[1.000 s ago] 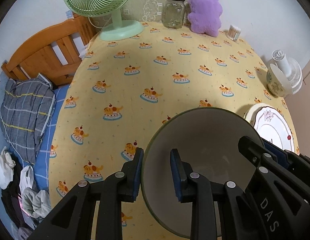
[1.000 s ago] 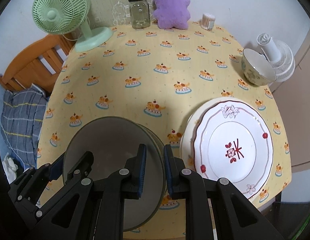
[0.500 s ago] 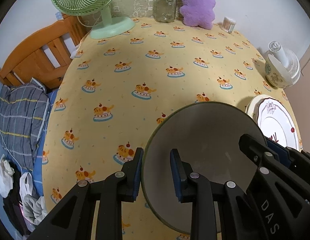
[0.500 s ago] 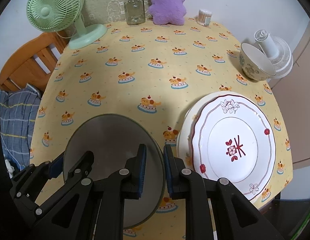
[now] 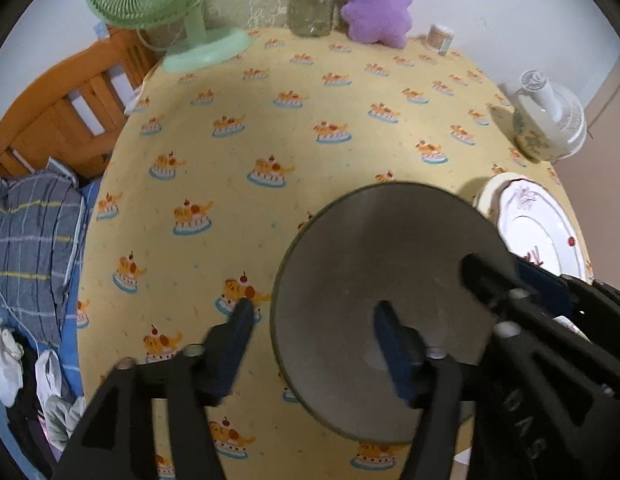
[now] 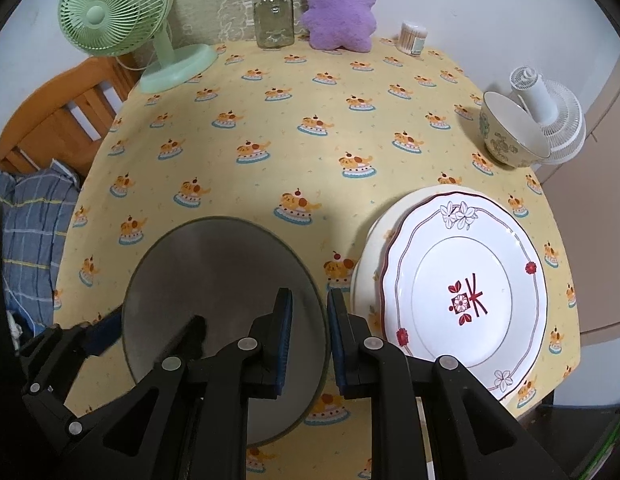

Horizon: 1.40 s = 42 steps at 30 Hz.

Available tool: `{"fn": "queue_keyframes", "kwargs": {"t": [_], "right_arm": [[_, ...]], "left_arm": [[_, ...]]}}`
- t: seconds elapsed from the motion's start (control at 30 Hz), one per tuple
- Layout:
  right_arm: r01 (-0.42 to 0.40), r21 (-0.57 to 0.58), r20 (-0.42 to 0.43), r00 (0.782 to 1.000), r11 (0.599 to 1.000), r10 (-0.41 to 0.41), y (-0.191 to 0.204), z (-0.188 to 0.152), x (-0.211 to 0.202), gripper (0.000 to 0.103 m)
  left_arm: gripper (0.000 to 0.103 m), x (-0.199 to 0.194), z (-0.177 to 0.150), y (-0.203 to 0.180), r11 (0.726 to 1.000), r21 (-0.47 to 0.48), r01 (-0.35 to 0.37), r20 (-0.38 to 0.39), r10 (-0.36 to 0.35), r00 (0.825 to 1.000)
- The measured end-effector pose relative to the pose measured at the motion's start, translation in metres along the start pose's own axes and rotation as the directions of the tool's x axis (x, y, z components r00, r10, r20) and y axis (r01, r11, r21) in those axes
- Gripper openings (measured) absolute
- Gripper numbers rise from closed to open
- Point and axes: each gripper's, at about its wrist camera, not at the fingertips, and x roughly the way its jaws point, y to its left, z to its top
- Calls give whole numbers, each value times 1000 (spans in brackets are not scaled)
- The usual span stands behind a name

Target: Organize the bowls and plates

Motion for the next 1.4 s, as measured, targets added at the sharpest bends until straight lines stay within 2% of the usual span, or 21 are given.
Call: {"fn": "queue_keyframes", "kwargs": {"t": [0.07,0.13,0.3,0.37,0.6,0.77,1.0,1.4], "right_arm": [[-15,15,11,1000,1000,14,0,-1,-6,48],[-8,24,35,999,1000,7,0,-2,-15,60],[-21,36,64,998,999,19,1,-2,-32,65],[-18,37,83,996,999,15,0,-1,-40,70],[-33,42,146,989,999,26,-10,6,-62,75],[-65,22,172,983,998,60,-22,14,-69,76],[-95,-13,181,979,995,96,-48,31,-72,77],[-106,-77,195,974,991,119,-109,62,-77,78]], "left_arm": [[77,-7,1,0,1000,14,8,18,-8,1000],[82,-13,2,0,1000,23,14,31,-14,999],[90,-30,6,-1,999,45,24,64,-27,998],[90,-37,8,-3,998,54,27,83,-31,996],[90,-57,15,-12,999,36,33,147,-38,988],[90,-65,21,-25,1000,6,-23,176,22,984],[90,-69,34,-50,996,-48,-72,190,80,979],[90,-69,62,-110,991,-95,-97,210,115,971]]}}
